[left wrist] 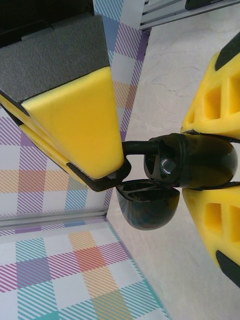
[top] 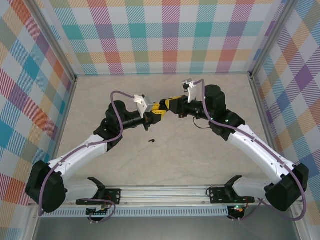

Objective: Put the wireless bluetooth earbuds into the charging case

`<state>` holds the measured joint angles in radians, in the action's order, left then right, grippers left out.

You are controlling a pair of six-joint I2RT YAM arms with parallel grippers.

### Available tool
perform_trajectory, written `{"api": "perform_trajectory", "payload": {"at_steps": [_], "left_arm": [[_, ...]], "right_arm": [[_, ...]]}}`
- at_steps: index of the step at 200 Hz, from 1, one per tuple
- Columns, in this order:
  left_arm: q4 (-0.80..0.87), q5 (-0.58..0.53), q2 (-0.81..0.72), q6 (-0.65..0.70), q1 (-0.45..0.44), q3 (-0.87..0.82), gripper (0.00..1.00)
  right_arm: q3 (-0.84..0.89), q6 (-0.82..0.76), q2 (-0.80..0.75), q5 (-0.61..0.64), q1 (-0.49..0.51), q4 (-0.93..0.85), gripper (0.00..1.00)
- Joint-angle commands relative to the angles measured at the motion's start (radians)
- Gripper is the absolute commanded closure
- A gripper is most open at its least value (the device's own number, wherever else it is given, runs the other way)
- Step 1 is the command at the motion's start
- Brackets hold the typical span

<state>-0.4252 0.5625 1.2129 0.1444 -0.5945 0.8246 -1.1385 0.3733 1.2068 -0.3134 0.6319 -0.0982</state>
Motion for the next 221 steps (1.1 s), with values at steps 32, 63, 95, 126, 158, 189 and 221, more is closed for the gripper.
{"api": "perform_trajectory", "payload": {"at_steps": [32, 63, 95, 126, 158, 189, 221], "left_arm": [[-0.06, 0.002, 0.002, -0.016, -0.008, 0.038, 0.92], [-0.06, 0.003, 0.0, -0.016, -0.008, 0.036, 0.92], [-0.061, 0.008, -0.002, -0.017, -0.008, 0.035, 0.92], [-0.059, -0.001, -0.003, -0.022, -0.008, 0.036, 0.92], [-0.054, -0.022, -0.003, -0.022, -0.008, 0.036, 0.92], [-0.053, -0.023, 0.001, -0.023, -0.008, 0.036, 0.93], [-0.049, -0.03, 0.001, -0.024, -0.008, 0.033, 0.93]], "right_arm": [[-0.015, -0.02, 0.014, 0.012, 0.014, -0.011, 0.73], [-0.015, -0.024, 0.014, 0.02, 0.015, -0.018, 0.7], [-0.018, -0.025, 0.016, 0.02, 0.015, -0.023, 0.7], [-0.021, -0.029, 0.015, 0.034, 0.015, -0.037, 0.69], [-0.043, -0.036, 0.017, 0.076, 0.017, -0.091, 0.69], [-0.05, -0.041, 0.015, 0.093, 0.019, -0.112, 0.64], [-0.055, -0.04, 0.001, 0.077, 0.02, -0.111, 0.59]]}}
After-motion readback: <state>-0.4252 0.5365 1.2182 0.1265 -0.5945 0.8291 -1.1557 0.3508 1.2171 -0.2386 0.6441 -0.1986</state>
